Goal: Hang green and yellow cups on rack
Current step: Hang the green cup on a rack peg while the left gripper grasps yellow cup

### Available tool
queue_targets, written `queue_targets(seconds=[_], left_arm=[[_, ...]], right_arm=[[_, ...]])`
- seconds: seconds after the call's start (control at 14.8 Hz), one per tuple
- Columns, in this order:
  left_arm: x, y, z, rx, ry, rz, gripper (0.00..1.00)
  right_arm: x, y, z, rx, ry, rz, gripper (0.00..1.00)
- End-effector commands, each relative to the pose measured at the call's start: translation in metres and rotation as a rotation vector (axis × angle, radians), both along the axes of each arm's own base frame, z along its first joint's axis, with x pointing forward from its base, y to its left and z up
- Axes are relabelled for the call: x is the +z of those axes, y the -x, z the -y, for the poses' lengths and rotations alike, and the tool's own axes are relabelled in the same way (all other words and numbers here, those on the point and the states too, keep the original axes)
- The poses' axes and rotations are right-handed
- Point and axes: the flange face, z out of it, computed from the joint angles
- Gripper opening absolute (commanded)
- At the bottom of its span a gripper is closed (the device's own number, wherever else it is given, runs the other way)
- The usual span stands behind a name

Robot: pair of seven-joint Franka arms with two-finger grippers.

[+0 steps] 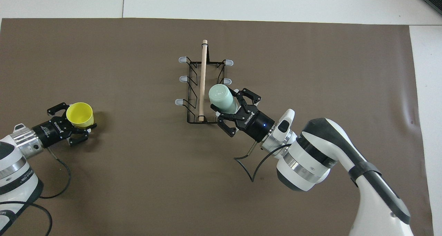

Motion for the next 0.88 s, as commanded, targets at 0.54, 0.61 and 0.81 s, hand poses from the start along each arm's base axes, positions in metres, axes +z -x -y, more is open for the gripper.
queue_targets(seconds=[0.54,0.61,0.81], left_arm=[[0.084,-0.02,-0.001,-0.053,-0.119,0.151,0.0],[0.093,-0.021,0.0,-0.088,-0.147,0.16,0.0],[0.121,-0.03,0.006,-0.191,-0.221,0.192,0.0]], right_arm=[[-0.033,-0.006,0.002,-0.068,-0.008,0.035,1.0],[-0.032,-0.006,0.002,-0.07,-0.009,0.035,1.0],[-0.013,-0.005,0.004,-0.078,-0.012,0.042,1.0]])
